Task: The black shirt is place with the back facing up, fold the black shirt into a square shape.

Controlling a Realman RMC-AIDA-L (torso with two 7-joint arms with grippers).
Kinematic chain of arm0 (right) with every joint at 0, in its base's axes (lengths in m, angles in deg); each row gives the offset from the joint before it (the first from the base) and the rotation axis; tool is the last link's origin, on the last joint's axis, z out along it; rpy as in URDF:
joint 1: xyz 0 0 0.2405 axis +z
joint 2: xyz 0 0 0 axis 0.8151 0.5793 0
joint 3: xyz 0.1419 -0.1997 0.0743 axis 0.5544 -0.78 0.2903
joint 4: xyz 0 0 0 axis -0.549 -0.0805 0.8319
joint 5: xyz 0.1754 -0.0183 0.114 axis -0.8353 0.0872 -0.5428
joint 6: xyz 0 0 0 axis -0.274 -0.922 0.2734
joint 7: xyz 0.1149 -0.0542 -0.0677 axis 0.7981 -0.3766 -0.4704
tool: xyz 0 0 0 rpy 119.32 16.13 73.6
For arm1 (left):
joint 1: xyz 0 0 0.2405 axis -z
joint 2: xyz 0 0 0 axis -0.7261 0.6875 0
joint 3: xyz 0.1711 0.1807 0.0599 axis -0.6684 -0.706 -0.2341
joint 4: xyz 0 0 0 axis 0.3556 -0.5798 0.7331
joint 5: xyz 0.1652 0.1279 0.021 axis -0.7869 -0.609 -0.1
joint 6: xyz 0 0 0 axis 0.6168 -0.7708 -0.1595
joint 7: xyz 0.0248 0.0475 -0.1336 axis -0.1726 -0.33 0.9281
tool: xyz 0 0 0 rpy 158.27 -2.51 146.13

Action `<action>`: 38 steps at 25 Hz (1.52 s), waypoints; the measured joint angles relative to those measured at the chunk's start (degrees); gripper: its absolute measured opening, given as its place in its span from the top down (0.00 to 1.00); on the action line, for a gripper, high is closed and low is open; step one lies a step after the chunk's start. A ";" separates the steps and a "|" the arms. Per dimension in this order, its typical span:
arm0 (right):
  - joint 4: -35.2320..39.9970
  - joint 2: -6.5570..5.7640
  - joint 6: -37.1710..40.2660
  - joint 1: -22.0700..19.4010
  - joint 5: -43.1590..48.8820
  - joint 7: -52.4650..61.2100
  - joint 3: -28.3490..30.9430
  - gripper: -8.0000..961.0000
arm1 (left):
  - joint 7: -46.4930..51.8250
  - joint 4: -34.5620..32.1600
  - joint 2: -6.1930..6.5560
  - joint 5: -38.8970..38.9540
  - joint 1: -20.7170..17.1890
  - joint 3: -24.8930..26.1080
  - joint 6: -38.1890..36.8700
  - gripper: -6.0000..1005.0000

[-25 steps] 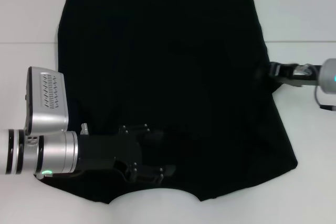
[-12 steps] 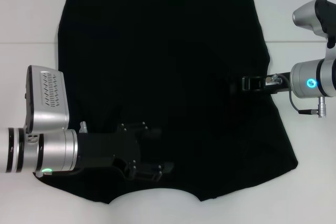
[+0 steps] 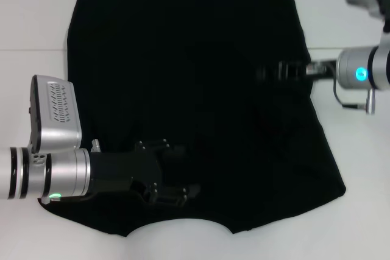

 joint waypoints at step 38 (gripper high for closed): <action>0.99 1.93 9.71 -5.75 -17.95 -21.34 0.24 0.07 | 8.78 -16.78 1.92 -11.39 -11.23 21.15 -3.56 0.13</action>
